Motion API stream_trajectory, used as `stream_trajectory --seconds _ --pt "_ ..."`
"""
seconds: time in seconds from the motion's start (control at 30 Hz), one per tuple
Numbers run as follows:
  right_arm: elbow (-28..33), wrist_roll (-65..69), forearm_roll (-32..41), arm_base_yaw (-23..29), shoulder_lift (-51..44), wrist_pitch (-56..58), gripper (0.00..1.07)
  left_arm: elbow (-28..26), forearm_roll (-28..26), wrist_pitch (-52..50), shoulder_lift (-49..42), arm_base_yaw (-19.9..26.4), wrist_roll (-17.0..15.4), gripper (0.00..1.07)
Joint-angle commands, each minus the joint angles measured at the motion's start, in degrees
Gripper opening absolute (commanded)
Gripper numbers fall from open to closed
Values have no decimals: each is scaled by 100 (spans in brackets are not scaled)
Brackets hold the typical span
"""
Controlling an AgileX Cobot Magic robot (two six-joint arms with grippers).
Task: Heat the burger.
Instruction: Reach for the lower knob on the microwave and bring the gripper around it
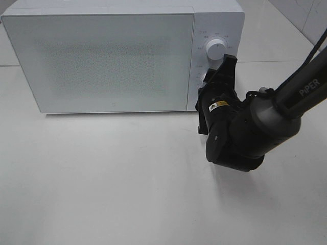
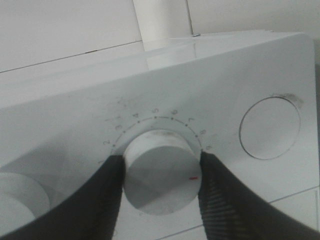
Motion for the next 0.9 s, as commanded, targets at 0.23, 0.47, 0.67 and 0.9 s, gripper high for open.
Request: stream_trajectory --seconds 0.23,0.47,0.67,0.9 --pt "-149 -138 -728 63 -29 -1003 3 11 -29 -86 -149 17 -29 98" --pt "-149 -401 -298 63 -29 -1008 10 11 -29 -86 -149 17 -29 98" --pt "-149 -607 143 63 -29 -1014 17 11 -29 -86 -149 17 -29 98" --pt "-143 -613 344 63 -29 -1014 46 11 -29 -86 -149 17 -29 98"
